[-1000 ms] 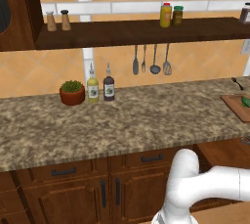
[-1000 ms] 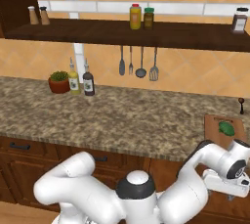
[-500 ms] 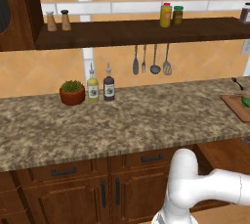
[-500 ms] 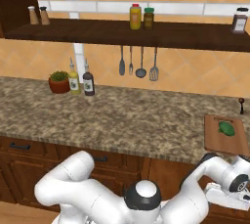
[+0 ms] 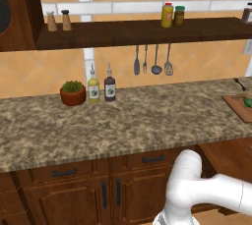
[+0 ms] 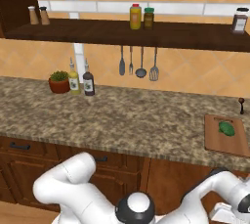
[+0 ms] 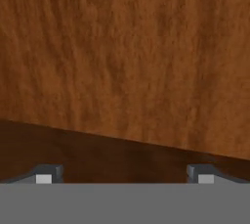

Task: Place the appropriate cutting tool for cutting the broccoli skin on the cutting board.

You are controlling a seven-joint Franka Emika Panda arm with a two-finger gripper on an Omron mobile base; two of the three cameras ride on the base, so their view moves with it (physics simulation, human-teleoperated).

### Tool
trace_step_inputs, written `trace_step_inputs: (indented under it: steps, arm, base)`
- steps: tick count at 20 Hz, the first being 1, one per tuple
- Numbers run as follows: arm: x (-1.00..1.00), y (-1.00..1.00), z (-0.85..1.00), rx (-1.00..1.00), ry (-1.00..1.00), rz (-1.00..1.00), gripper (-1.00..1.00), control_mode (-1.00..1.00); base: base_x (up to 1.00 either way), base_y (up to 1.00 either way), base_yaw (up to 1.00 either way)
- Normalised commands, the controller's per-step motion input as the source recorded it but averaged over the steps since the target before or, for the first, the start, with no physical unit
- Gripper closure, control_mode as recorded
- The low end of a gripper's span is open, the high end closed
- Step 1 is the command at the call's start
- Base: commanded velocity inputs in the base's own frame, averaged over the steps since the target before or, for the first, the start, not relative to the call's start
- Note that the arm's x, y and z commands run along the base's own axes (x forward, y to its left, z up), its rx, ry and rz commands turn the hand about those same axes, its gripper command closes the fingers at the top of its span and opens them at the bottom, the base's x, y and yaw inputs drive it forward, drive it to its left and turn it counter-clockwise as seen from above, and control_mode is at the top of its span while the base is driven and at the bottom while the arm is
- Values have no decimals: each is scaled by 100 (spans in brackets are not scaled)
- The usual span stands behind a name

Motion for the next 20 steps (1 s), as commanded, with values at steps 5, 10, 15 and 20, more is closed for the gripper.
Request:
trace_step_inputs:
  steps: [5,10,15,20]
  arm:
    - [-73,0,70,-2,4,0,-100,-100]
    - [10,-7,55,-25,-8,1,-100,-100]
    - [33,-19,18,-33,-26,14,-100,-100]
    - [39,-45,21,-15,-6,17,-100,-100]
  base:
    - [0,0,0]
    - [0,0,0]
    - [0,0,0]
    - [0,0,0]
